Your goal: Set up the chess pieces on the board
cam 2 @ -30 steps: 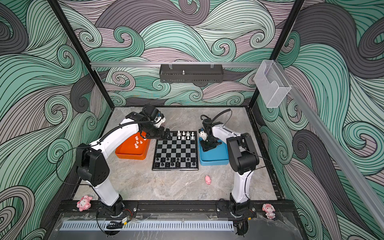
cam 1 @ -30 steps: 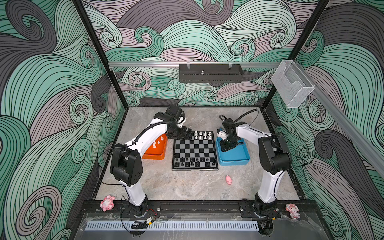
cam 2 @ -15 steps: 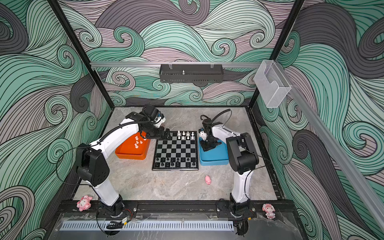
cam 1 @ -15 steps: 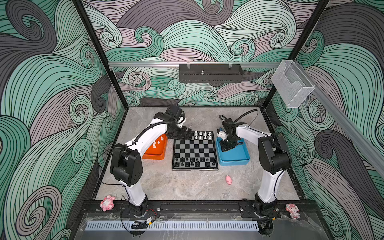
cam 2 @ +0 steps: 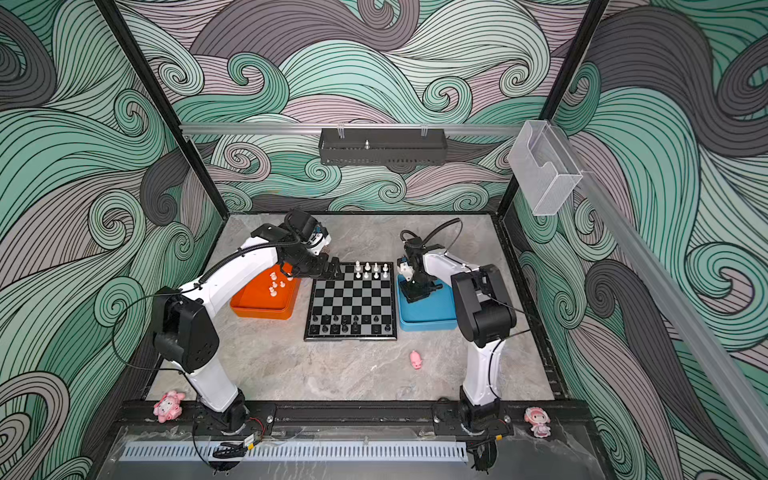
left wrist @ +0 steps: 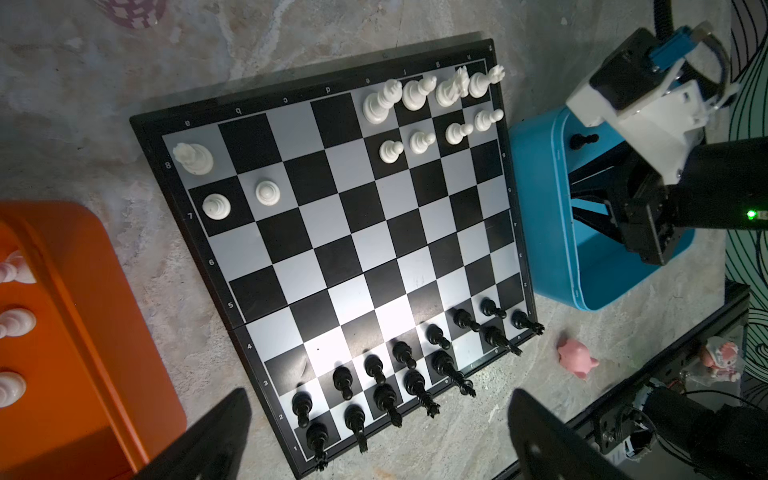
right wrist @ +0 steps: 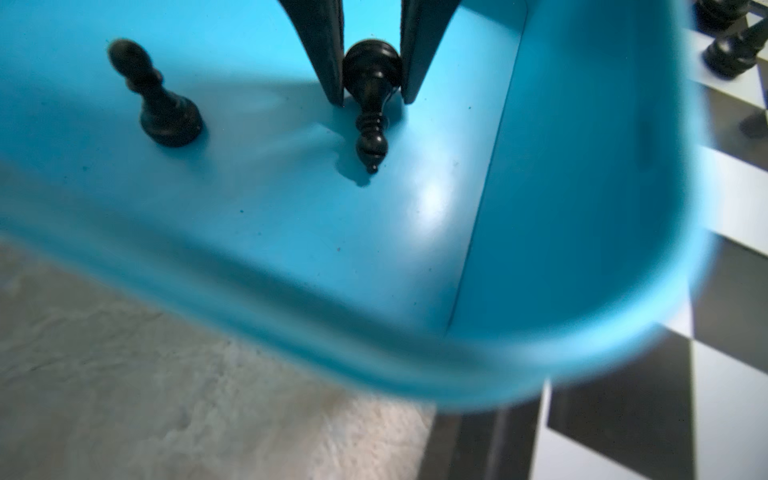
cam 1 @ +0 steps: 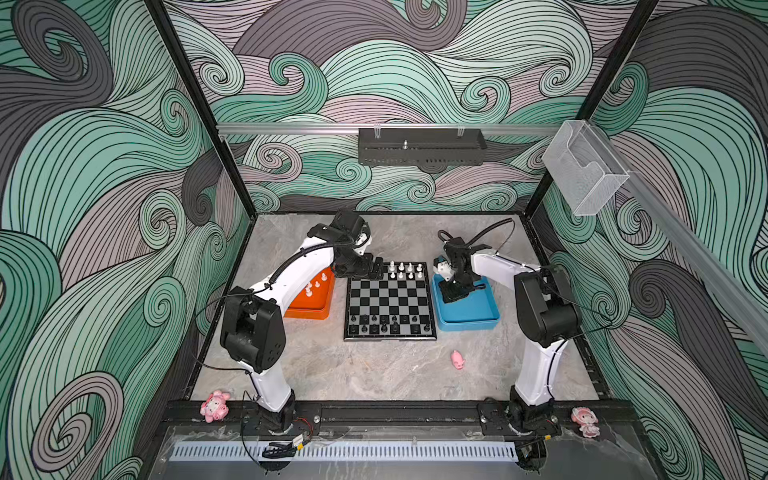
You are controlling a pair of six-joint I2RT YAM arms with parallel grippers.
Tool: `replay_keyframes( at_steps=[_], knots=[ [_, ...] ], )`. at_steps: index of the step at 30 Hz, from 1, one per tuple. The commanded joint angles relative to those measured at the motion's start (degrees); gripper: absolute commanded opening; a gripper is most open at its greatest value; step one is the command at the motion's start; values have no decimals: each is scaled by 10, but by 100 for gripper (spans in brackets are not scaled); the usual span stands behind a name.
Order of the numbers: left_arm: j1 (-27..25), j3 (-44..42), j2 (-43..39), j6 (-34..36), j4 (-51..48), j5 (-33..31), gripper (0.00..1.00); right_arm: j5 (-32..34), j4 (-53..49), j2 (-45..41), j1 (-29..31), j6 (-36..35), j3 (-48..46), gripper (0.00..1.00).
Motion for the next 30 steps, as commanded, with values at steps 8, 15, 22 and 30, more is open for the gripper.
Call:
replay_keyframes(
  at_steps=[8,15,22,30],
  knots=[
    [16,10,-42,-20,-5,41,99,-12,-50,-113,0,6,11,17],
    [95,-85,-100,-135,177,327,98,-89,-60,-196,2,10,10,17],
    [106,-117,-113,-117,212,433,95,-176,-50,-245,43,5,14,18],
    [99,-105,-90,-51,135,453,91,-218,-33,-252,119,1,29,18]
  ],
)
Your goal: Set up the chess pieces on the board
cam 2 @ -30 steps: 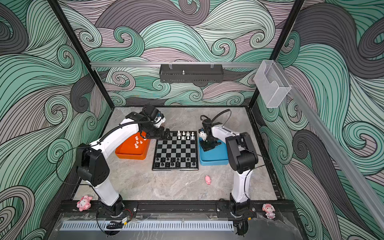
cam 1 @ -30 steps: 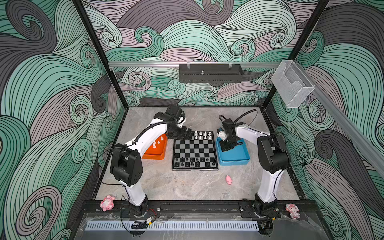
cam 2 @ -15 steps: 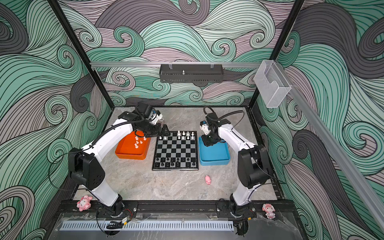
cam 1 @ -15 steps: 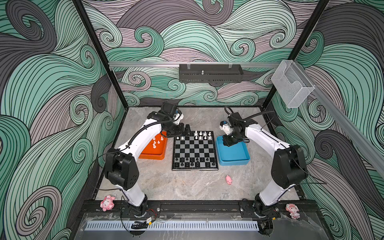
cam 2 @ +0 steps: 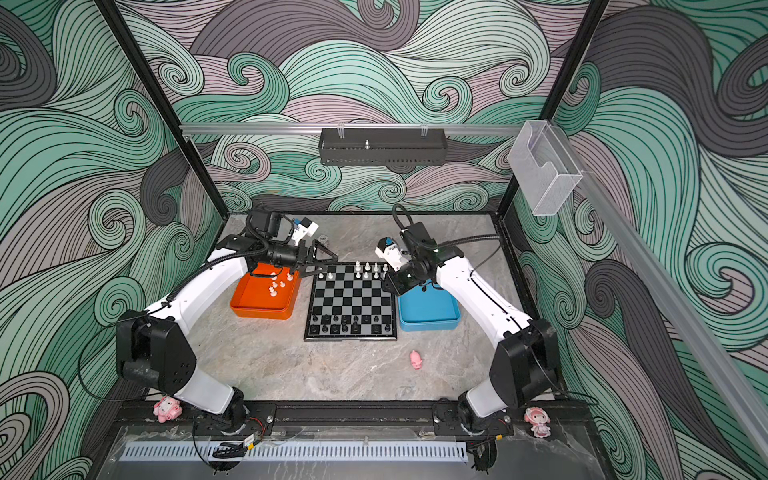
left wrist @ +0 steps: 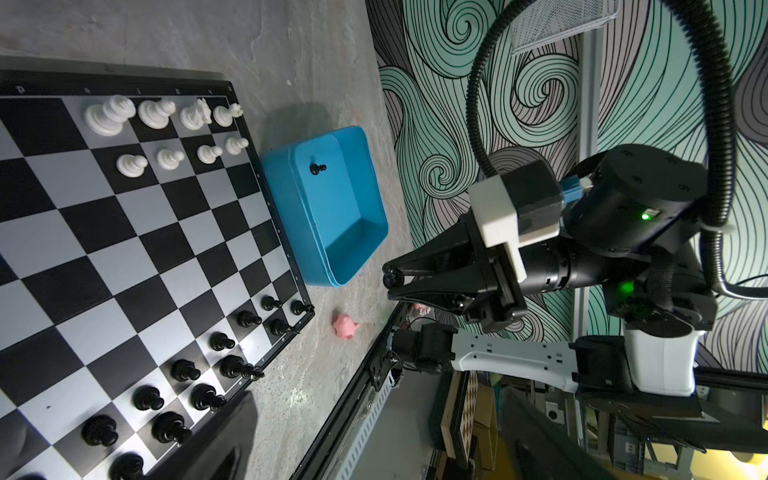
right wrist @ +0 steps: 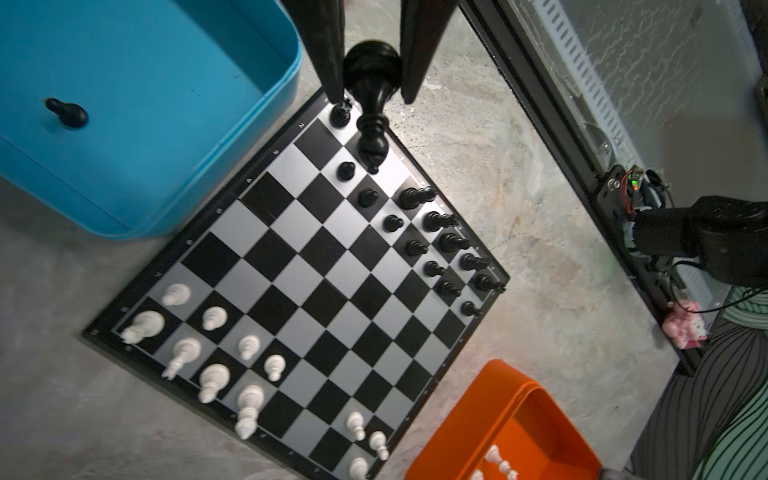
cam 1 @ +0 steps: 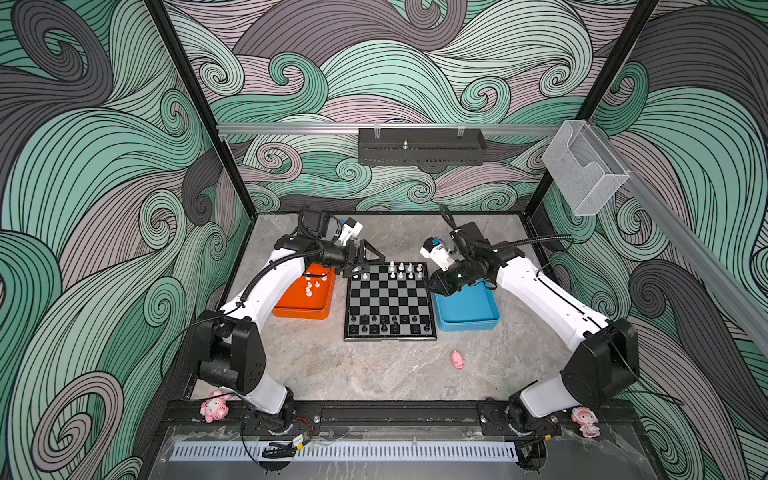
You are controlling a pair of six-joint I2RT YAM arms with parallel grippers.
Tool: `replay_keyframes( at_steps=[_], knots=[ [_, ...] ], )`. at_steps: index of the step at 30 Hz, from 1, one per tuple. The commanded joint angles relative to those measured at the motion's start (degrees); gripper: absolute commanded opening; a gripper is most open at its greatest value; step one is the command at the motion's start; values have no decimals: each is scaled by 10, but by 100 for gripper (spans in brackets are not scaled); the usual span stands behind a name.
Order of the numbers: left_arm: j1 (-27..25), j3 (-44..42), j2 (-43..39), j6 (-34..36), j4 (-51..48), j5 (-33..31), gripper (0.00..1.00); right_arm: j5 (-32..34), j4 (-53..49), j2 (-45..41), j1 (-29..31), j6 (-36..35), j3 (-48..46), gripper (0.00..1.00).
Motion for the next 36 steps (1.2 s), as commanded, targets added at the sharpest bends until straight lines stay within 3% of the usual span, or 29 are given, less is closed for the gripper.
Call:
replay_keyframes(
  at_steps=[1,20,30,36],
  knots=[
    [-6,17,15,47,-52,10,90,-35,12,-11,19,0,19,18],
    [-22,23,59,57,-103,4,70,-21,50,27,94,-8,62,19],
    [-32,23,54,54,-102,23,67,-9,52,57,109,-12,80,19],
    [-43,22,56,75,-122,28,54,-6,53,68,113,-14,87,19]
  ],
)
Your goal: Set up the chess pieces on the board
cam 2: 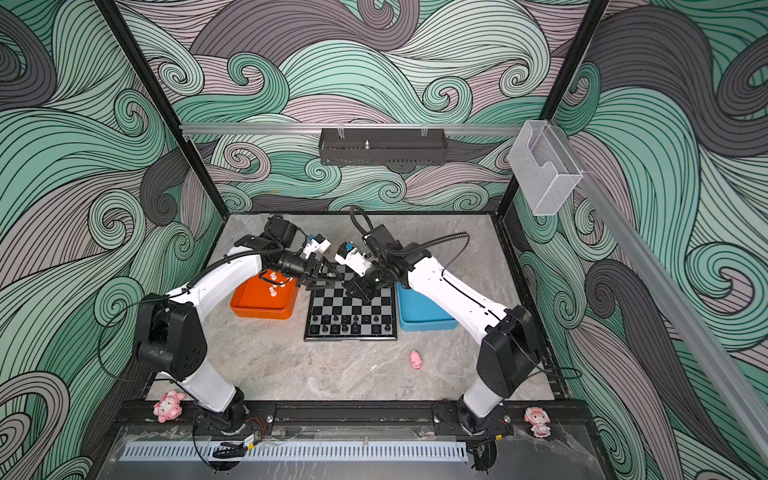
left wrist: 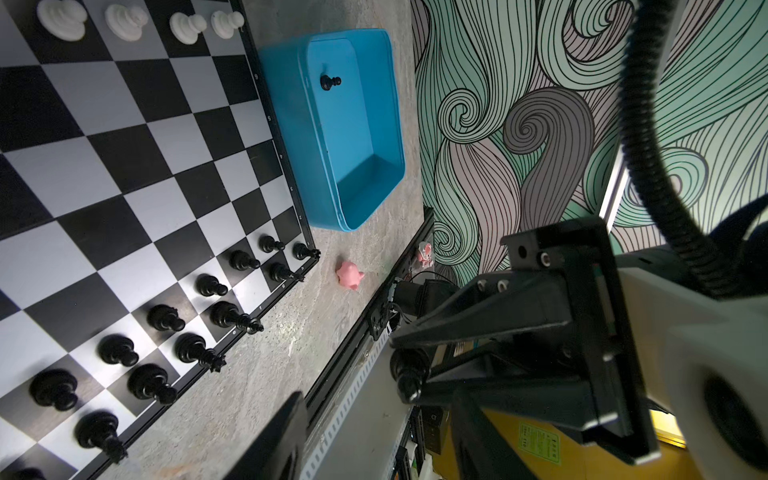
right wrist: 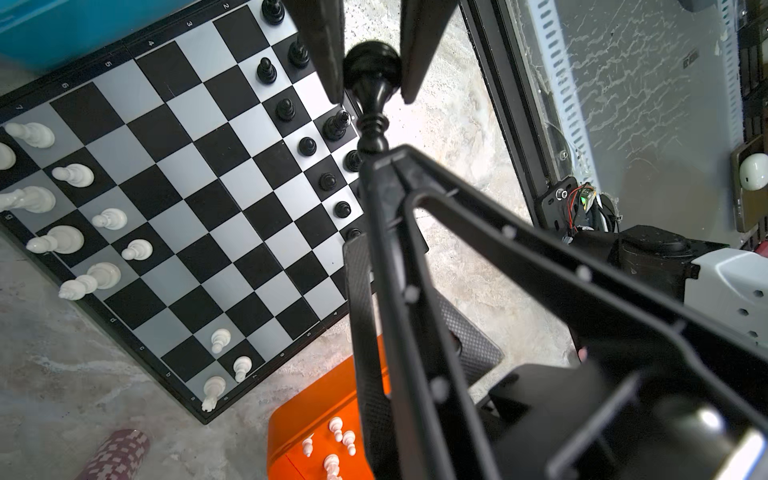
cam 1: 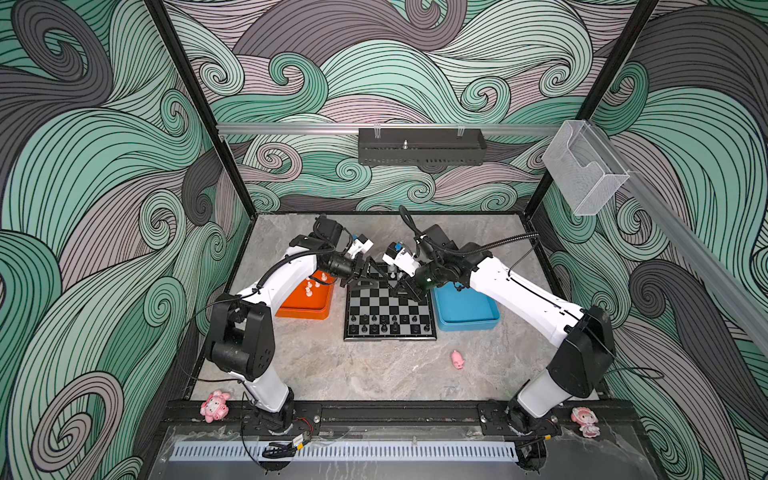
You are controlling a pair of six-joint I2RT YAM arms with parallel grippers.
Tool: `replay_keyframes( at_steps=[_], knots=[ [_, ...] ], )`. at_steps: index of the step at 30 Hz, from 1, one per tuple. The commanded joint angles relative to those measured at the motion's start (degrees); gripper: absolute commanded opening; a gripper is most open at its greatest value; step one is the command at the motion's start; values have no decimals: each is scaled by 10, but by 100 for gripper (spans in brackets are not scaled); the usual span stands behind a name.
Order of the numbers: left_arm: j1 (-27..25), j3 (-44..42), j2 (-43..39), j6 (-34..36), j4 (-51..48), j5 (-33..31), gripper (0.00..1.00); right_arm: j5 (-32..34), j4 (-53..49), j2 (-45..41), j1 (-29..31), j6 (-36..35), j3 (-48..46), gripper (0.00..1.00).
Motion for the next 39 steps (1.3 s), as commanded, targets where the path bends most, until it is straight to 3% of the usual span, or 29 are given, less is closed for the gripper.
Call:
replay_keyframes(
  at_steps=[1,3,11,39],
  knots=[
    [-8,19,2,24,-29,14,54,7,5,8,5,-8,19,19],
    [-8,17,4,25,-30,15,54,7,7,8,7,-9,19,19],
    [-10,22,9,25,-29,22,37,11,7,11,11,-10,19,19],
    [-12,25,12,36,-40,34,22,13,12,30,19,-12,34,19]
  ],
)
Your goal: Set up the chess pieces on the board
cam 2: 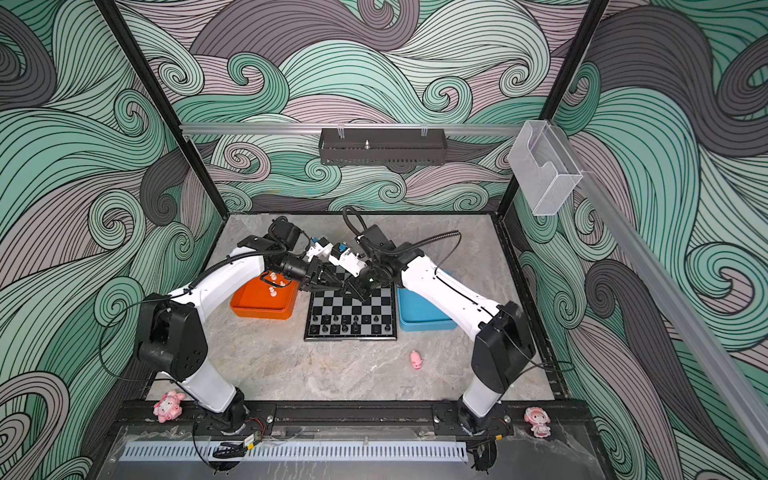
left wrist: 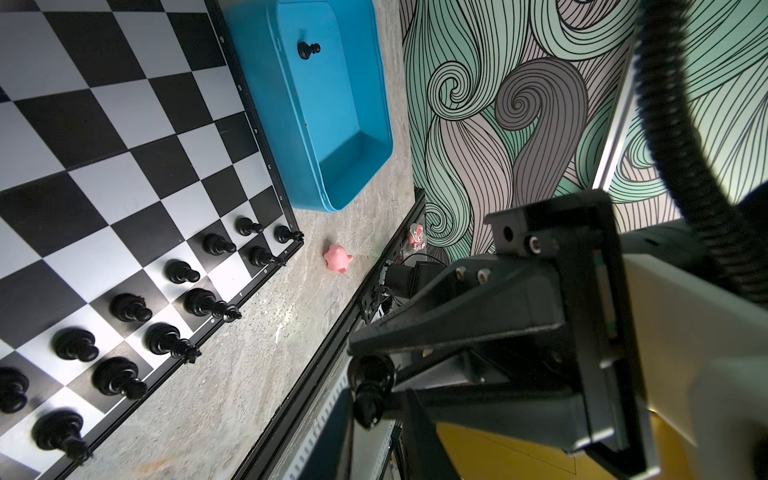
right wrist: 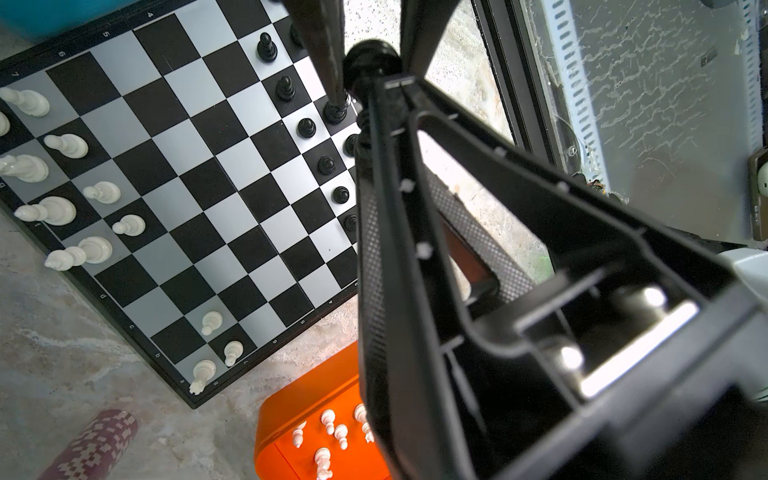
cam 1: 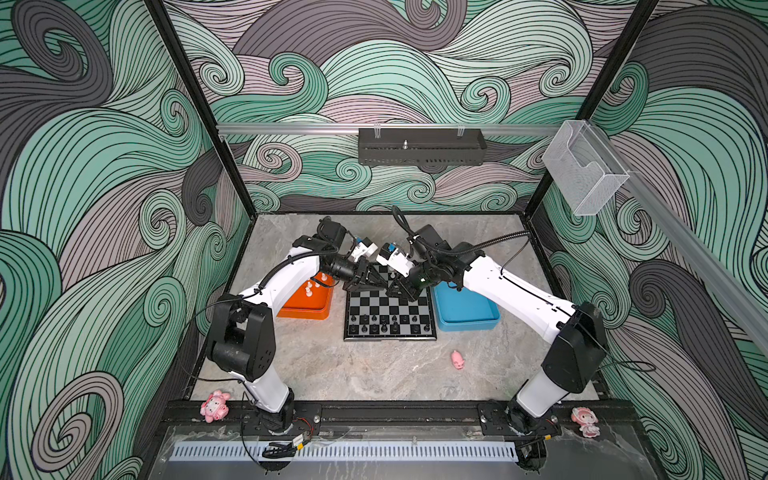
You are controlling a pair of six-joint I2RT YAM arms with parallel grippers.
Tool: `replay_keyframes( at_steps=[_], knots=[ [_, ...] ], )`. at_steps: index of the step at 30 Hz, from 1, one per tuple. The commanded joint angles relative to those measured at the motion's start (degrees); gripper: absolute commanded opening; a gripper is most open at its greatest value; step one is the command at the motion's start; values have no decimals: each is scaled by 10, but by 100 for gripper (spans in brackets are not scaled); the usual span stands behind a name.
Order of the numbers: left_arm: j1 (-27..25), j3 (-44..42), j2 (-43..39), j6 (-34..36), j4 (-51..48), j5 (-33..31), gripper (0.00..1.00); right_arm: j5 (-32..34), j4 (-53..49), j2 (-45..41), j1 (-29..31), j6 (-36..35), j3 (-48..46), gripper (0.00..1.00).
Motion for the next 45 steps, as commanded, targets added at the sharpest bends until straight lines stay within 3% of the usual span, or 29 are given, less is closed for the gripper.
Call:
replay_keyframes(
  at_steps=[1,10,16,20,29,45],
  knots=[
    [-2,25,9,13,-18,13,21,3,4,5,5,-3,14,19],
    [-2,27,11,15,-19,14,16,6,3,4,5,-5,13,19],
    [-2,30,11,10,-15,13,38,7,0,3,5,-8,12,19],
    [-2,36,14,10,-16,15,39,8,-1,1,6,-9,13,19],
    [-2,36,17,15,-23,15,27,11,0,1,5,-12,11,19],
    [-2,36,17,18,-27,16,15,18,0,2,6,-12,9,19]
  ],
)
